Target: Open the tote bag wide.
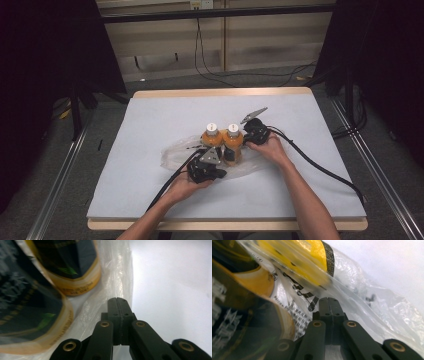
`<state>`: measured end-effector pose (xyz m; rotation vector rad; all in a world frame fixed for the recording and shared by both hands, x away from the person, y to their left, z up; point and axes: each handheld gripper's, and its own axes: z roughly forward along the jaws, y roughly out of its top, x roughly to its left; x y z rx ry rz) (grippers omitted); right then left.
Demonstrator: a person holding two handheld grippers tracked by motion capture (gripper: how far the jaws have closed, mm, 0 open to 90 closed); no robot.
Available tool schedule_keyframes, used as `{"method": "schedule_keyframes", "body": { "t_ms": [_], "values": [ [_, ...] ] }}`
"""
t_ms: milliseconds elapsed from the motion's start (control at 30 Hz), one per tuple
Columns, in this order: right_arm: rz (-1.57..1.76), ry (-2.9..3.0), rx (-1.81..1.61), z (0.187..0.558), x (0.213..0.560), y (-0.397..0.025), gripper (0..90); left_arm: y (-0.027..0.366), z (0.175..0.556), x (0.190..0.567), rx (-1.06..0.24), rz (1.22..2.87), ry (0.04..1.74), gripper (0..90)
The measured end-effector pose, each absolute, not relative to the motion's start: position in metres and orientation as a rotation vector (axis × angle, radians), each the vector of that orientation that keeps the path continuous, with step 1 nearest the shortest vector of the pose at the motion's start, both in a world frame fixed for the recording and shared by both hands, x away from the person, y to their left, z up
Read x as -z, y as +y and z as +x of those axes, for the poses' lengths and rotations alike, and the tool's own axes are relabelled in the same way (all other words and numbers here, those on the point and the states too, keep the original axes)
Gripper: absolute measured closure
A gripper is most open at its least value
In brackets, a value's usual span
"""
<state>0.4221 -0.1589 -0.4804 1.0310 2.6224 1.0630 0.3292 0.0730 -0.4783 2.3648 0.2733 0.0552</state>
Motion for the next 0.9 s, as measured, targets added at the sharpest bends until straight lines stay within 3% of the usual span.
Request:
{"method": "schedule_keyframes", "body": {
  "t_ms": [900],
  "values": [
    [1.133,2.512,-1.055,0.452,0.484,-0.129,90.0,0.074,0.313,0.475,-0.033,2.403,0.197,90.0]
  ]
}}
